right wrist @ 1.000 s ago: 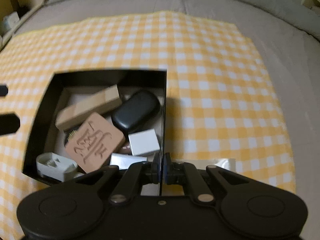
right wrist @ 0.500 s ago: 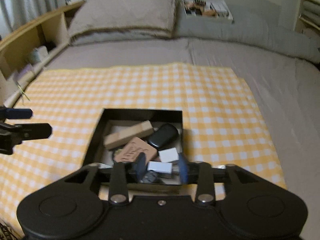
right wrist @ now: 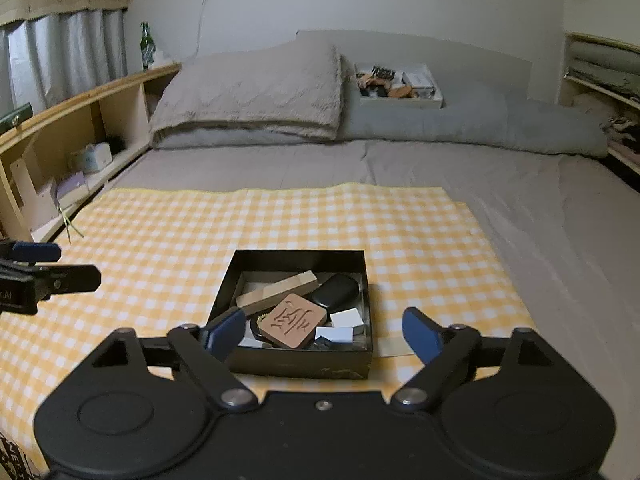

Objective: Organize rigid objects

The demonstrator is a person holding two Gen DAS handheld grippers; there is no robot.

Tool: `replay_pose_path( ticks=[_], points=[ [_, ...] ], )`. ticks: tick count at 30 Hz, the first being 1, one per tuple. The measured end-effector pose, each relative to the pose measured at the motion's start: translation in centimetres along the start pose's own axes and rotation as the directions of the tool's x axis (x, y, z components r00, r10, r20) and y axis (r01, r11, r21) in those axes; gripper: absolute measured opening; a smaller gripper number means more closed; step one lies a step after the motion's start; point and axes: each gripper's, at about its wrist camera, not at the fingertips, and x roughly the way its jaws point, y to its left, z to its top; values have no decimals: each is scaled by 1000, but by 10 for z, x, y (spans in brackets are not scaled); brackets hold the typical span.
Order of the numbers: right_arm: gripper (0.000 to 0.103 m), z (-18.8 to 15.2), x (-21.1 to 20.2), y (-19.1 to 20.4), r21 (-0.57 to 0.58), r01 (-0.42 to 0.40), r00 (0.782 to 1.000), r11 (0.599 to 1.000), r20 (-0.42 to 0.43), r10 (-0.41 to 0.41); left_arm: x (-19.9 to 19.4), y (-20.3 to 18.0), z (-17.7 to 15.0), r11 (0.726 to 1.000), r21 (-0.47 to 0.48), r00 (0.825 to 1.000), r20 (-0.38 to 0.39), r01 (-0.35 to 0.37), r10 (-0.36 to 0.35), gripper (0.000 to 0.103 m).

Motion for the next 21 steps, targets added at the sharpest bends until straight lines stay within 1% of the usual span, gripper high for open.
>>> replay_pose_path(
  ticks=[3,4,10,14,21],
  points=[
    [96,-7,-10,4,7,4,999,1000,32,-5,-8,1,-7,1000,-16,1000,18,-11,12,103],
    [100,-9,-12,5,7,-3,999,1000,39,2,-11,1,-9,1000,-17,1000,22,-12,12,103],
    [102,-19,-24,11,16,-3,996,1000,92,2,-20,-1,-19,1000,-15,999,39,-21,22,103],
    [103,-27,-27,15,16,3,993,1000,121,-5,-25,-6,-24,999,20,998,56,-37,36,103],
    [103,-30,-30,21,-1,2,990,1000,144,-2,-30,-7,-29,999,23,997,65,-37,36,103]
  ],
)
